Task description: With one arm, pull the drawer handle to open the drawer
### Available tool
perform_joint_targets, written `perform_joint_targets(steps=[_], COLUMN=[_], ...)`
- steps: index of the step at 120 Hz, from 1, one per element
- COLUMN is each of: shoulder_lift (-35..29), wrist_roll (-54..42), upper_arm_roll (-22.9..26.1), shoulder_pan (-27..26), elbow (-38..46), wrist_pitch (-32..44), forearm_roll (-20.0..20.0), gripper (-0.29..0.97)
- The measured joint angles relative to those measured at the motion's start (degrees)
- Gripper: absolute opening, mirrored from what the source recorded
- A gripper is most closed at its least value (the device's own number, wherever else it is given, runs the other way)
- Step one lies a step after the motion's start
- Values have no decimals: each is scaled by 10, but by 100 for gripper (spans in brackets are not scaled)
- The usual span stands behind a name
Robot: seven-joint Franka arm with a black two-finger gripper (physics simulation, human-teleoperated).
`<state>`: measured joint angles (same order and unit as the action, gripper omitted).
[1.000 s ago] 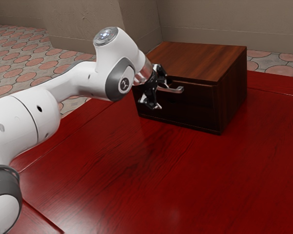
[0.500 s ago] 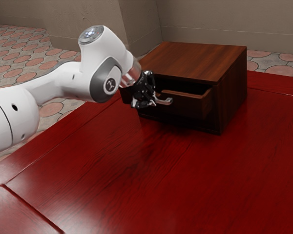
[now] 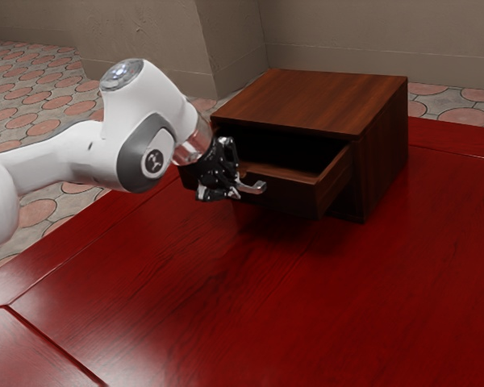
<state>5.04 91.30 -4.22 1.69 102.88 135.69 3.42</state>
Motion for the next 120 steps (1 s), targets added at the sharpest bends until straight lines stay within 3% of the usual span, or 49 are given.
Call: perform_joint_targets(steps=[27,63,105,120], shoulder_lift=[-64,-100,-161,-171], wrist_roll=[1,2,-2,-2], upper_arm_roll=[-1,-3,-1,4], shoulder_pan=[-1,-1,13,-40], elbow=[74,119,159,96], wrist_pitch=[17,29,44,-22], forearm_roll=[1,0,-2,-5], gripper=[-10,-9,32,48])
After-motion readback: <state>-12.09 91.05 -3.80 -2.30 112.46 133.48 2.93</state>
